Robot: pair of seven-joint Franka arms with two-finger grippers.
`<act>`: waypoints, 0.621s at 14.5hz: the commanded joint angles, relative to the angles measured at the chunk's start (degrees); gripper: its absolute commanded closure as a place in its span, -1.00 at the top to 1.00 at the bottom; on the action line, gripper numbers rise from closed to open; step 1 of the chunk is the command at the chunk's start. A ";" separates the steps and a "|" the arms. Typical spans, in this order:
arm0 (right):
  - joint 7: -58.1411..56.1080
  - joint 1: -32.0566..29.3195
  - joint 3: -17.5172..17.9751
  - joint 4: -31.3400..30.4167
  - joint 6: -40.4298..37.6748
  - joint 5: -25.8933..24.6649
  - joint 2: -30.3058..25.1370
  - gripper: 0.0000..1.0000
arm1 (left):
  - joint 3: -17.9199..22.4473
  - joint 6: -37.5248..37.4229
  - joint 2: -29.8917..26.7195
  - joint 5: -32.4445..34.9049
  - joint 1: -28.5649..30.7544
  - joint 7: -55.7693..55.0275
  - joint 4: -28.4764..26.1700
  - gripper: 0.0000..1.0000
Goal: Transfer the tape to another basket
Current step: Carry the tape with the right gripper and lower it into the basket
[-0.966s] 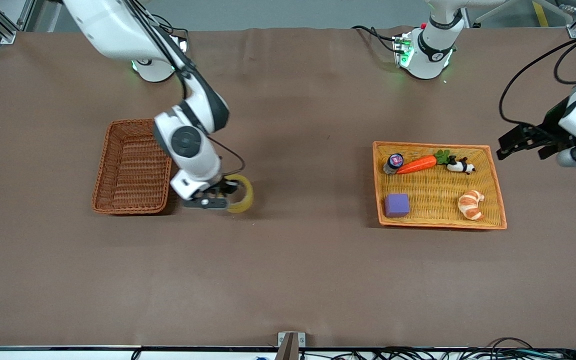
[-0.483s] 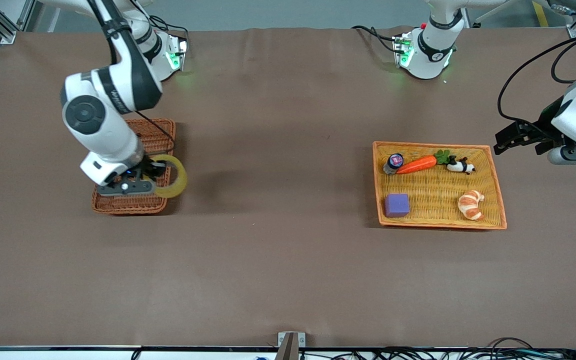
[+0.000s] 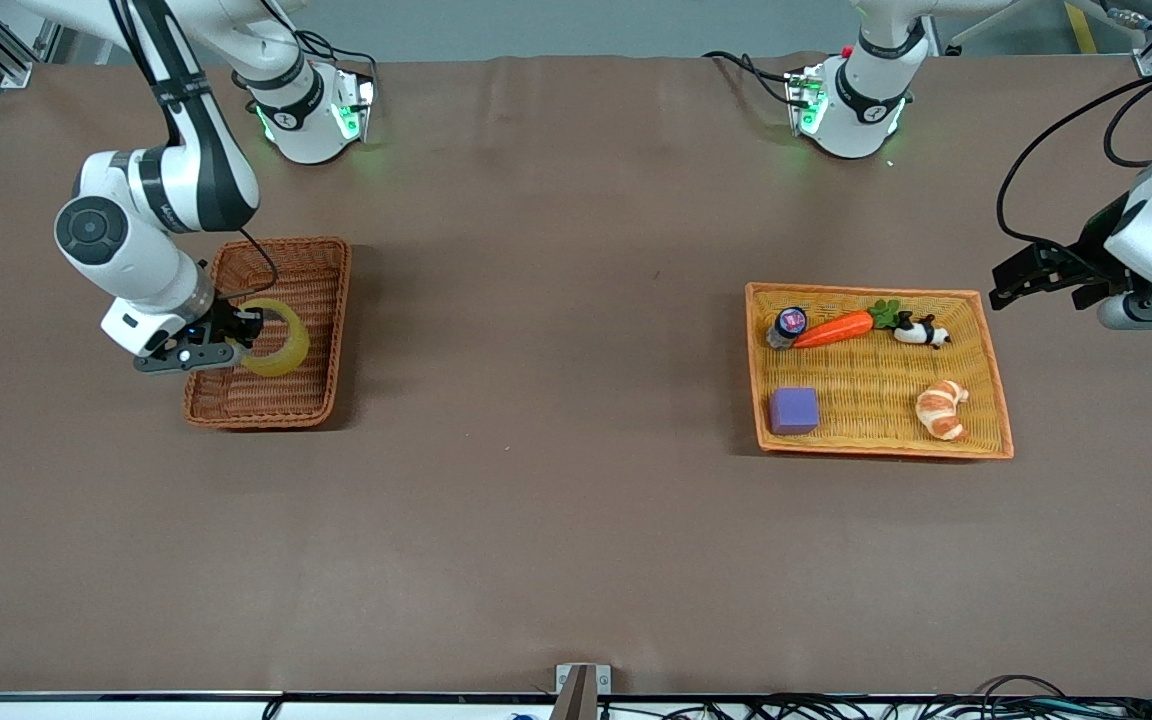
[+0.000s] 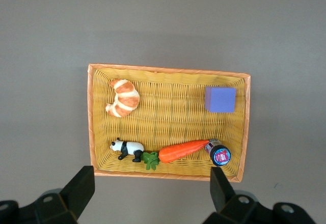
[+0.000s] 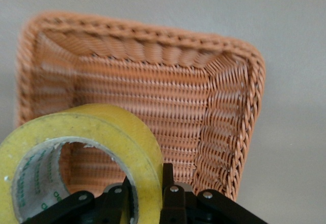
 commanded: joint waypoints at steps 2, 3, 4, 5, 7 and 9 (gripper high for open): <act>-1.62 0.00 -1.79 -7.17 6.85 -0.44 -2.22 -0.92 | 0.19 0.22 -0.04 1.63 -0.07 0.97 0.61 1.00; -1.62 0.00 -1.88 -7.36 7.64 -0.44 -2.05 -0.87 | 0.19 0.23 0.05 1.63 -0.07 0.89 0.79 1.00; -1.62 -0.27 -1.88 -7.36 8.44 -0.53 -0.91 -0.81 | 0.19 0.14 0.14 1.63 -0.07 -0.07 0.88 1.00; -1.88 -0.88 -1.88 -7.36 9.49 -0.53 -0.21 -0.74 | 0.19 0.14 -0.03 1.63 -0.07 -0.08 0.96 1.00; -3.38 -1.49 -1.88 -7.10 9.67 -0.53 0.76 -0.61 | 0.19 -0.21 0.31 1.63 -0.16 -0.08 2.10 1.00; -3.64 -1.76 -1.88 -7.01 10.72 -0.53 2.08 -0.24 | 0.19 -0.21 0.49 1.72 -0.16 0.10 2.11 1.00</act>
